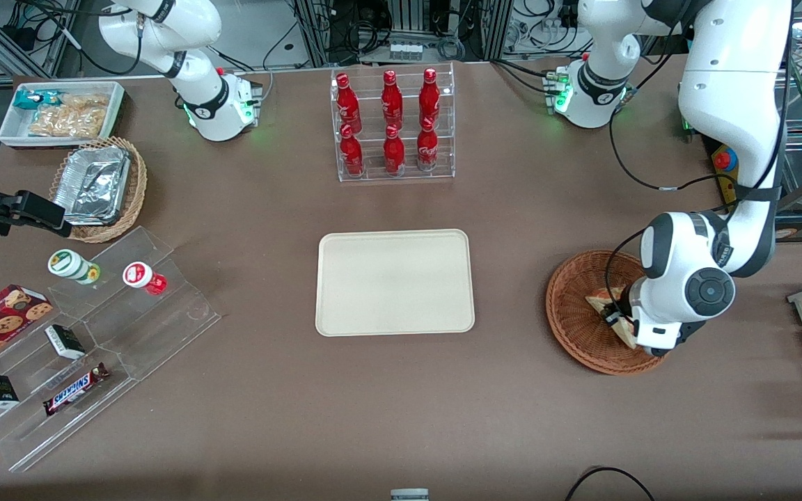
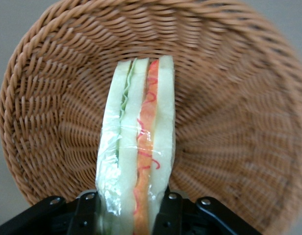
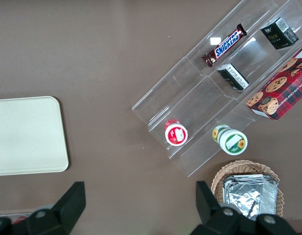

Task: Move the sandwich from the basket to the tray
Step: 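Lower the left gripper into the basket and grasp the wrapped sandwich, then lift the sandwich and carry it with the left gripper over the tray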

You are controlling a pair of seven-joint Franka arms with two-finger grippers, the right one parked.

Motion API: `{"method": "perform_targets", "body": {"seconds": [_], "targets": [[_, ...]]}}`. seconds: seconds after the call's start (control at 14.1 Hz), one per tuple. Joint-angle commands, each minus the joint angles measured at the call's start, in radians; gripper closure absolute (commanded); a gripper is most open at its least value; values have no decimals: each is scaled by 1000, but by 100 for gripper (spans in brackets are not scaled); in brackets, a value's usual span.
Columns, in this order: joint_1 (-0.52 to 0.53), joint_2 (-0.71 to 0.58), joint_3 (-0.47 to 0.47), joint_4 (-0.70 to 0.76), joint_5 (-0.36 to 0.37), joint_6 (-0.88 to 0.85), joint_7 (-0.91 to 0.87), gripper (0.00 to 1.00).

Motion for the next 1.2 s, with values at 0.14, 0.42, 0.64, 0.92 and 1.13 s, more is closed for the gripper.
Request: {"method": "perform_targets", "body": {"seconds": [0.14, 0.42, 0.64, 0.92, 1.13], "targets": [[-191, -25, 6, 188, -12, -236, -161, 69], [-401, 79, 5, 323, -14, -229, -253, 68], [-527, 203, 5, 452, -9, -221, -232, 68], [-578, 333, -85, 579, -14, -171, -125, 68], [-576, 392, -142, 609, -14, -90, -95, 68]]}}
